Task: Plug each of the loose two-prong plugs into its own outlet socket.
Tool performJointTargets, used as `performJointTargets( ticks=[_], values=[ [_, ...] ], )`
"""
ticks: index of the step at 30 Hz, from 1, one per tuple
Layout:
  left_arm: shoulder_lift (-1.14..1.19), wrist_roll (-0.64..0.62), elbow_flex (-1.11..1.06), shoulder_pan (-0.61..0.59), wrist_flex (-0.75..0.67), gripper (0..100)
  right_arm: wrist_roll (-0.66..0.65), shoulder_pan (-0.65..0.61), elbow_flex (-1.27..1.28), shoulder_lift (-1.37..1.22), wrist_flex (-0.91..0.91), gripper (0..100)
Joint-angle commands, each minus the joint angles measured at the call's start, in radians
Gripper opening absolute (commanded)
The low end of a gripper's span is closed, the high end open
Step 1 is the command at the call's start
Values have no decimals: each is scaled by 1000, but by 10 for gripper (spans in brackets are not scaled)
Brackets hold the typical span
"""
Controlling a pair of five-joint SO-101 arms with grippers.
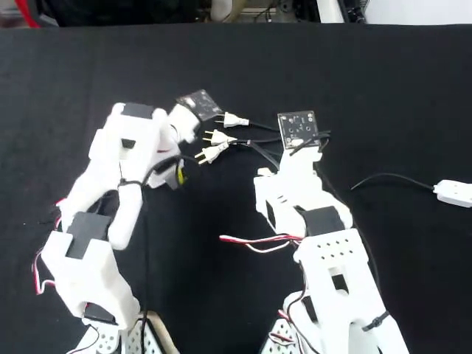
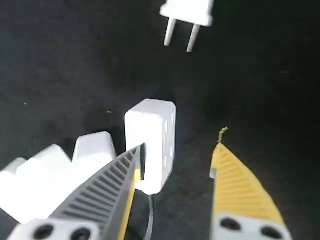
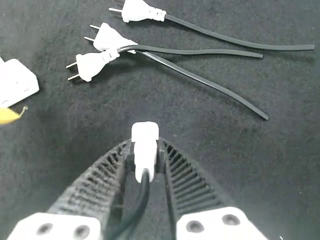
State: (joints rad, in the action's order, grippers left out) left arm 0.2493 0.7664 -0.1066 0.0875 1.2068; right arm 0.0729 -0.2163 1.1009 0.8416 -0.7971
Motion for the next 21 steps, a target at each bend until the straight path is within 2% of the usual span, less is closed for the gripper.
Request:
performJointTargets(
  ticks=[1,6,9,13,17,21],
  values=[
    [-17,-11,-70,-28,-158,225,-8,11,-13,-1,23,11],
    [-17,0,-216,-82,-327,256,-8,11,-13,2,23,11],
    [-28,37,-249,-79,-342,256,-8,11,-13,2,23,11],
    [-28,81,-252,-56,-296,247,-8,11,-13,-1,23,11],
    [-28,133,-257,2,-172,148,-8,11,-13,1,23,11],
    [-63,127,-260,73,-60,91,-8,12,-13,2,23,11]
  ],
)
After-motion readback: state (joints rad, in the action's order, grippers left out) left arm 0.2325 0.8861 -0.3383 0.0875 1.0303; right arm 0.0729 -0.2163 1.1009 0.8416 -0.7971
